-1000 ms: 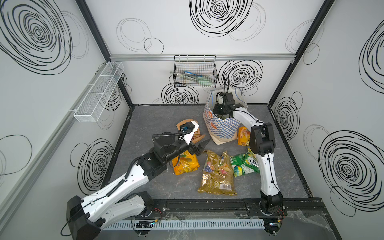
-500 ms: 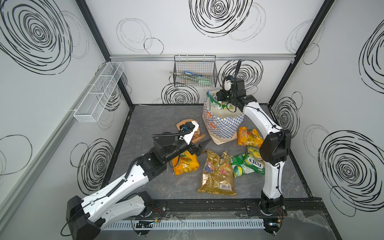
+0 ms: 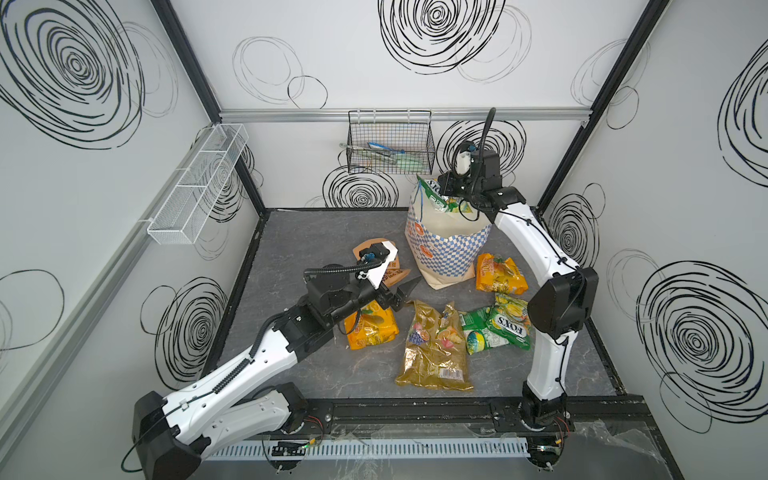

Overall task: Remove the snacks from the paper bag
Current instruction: 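Lift the green spring-tea packet up out of the paper bag, then carry the green packet beside the bag and lower it onto the snacks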

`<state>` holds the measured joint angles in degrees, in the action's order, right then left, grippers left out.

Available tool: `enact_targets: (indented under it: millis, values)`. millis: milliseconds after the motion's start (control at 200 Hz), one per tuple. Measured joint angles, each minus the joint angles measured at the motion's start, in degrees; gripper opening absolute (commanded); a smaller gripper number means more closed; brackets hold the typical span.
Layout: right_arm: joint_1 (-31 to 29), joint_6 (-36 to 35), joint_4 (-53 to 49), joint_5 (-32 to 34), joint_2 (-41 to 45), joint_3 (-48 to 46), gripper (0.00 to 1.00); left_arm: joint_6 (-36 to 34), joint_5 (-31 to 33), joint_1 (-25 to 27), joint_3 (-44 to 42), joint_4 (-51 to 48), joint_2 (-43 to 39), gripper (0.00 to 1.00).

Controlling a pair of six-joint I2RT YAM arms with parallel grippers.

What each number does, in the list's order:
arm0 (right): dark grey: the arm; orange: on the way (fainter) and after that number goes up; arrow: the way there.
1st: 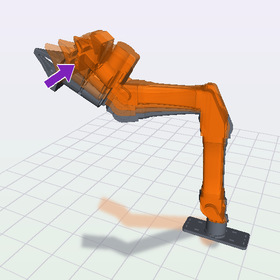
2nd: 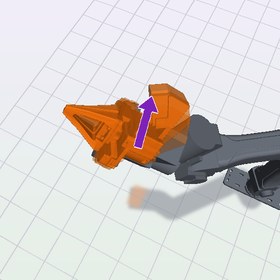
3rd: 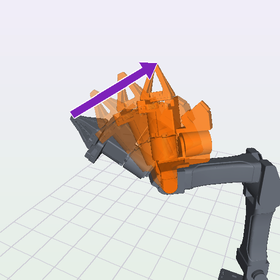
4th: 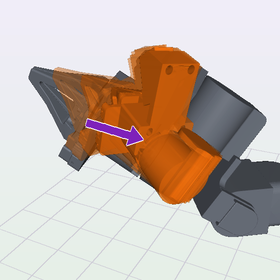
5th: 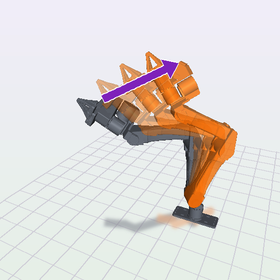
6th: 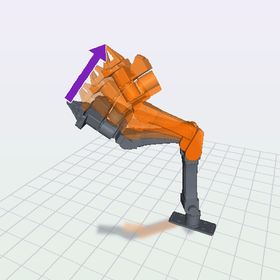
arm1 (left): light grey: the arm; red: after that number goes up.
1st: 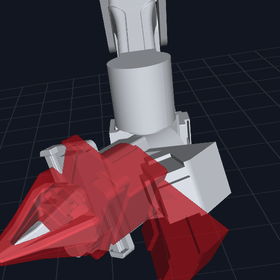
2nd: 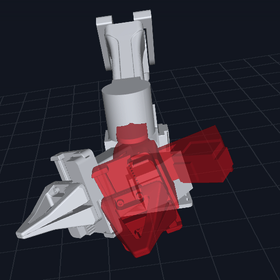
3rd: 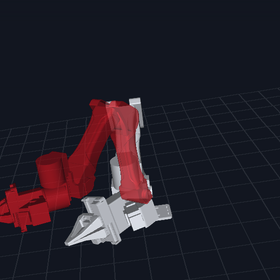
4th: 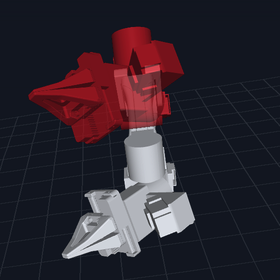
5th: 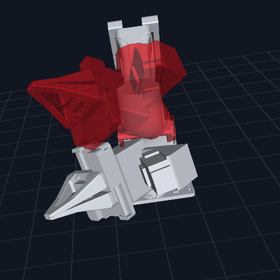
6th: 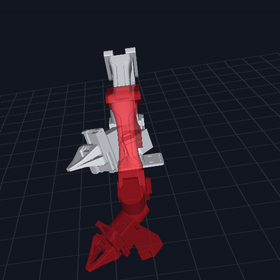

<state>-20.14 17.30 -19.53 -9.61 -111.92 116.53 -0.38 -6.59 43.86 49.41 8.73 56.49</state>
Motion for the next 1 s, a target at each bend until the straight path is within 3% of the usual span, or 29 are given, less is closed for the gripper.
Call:
enact_targets:
  millis: [230,390,800,1001]
  values:
    - [-1.4,0.0,0.3,1.3,10.9,-0.6,0.0,0.0,0.1,0.0,0.0,0.1,0.0,0.96]
    - [-2.0,-0.1,3.0,3.0,24.3,-8.6,0.0,-0.7,1.0,0.1,0.0,-0.3,-0.3,0.96]
    - [-2.0,3.8,10.7,12.0,58.3,-51.2,0.0,-2.3,3.7,0.8,0.0,-1.3,-1.2,0.96]
    - [-0.7,8.1,13.9,16.1,64.1,-72.0,0.0,-2.7,4.4,0.8,0.0,-1.3,-0.6,0.96]
